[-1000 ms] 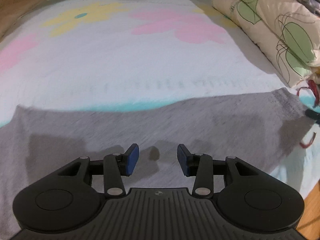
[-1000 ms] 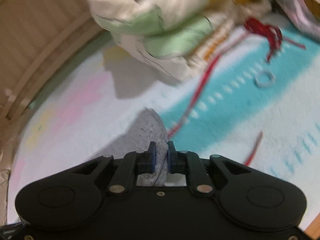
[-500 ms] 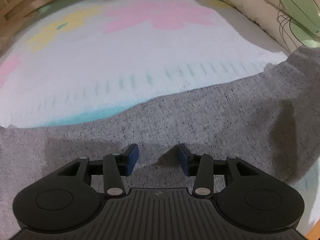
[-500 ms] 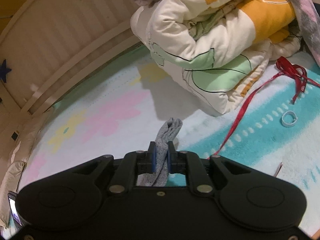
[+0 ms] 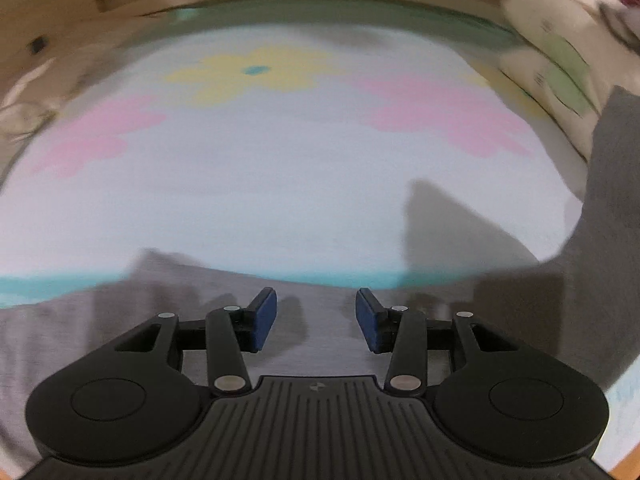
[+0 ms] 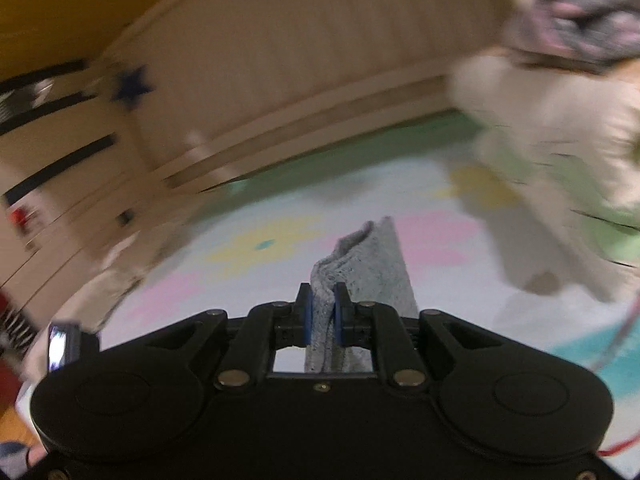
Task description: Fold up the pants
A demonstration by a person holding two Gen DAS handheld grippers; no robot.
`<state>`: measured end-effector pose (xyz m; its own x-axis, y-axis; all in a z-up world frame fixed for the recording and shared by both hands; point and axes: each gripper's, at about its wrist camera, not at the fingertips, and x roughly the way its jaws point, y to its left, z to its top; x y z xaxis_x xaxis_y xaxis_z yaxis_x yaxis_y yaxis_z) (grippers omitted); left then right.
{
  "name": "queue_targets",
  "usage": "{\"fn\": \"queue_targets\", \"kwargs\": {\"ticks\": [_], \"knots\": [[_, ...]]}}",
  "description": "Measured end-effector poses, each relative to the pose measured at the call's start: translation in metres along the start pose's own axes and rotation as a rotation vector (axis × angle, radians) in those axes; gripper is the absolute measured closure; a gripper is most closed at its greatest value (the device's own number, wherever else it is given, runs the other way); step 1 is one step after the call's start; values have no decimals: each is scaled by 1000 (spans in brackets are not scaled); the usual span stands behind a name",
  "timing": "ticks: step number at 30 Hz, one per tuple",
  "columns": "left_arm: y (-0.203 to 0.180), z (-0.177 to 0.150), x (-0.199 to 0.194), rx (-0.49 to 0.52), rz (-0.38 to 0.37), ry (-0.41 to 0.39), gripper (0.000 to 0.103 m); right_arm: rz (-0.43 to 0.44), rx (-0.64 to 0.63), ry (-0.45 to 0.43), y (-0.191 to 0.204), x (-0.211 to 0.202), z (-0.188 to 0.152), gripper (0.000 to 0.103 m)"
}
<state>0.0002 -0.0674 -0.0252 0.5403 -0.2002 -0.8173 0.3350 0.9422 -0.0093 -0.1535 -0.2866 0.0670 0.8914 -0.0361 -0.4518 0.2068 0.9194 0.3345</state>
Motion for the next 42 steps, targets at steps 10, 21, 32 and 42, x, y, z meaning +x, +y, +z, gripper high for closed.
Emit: {"fn": "queue_targets", "kwargs": {"ticks": [10, 21, 32, 42], "knots": [[113, -18, -31, -160, 179, -100, 60, 203, -185, 232, 134, 95, -74, 85], [153, -30, -35, -194, 162, -67, 60, 231, -479, 455, 194, 131, -183, 82], [123, -38, -23, -121, 67, -44, 60, 316, -421, 372, 173, 96, -150, 74], [64, -62, 2, 30, 0, 50, 60, -180, -64, 353, 21, 143, -102, 79]]}}
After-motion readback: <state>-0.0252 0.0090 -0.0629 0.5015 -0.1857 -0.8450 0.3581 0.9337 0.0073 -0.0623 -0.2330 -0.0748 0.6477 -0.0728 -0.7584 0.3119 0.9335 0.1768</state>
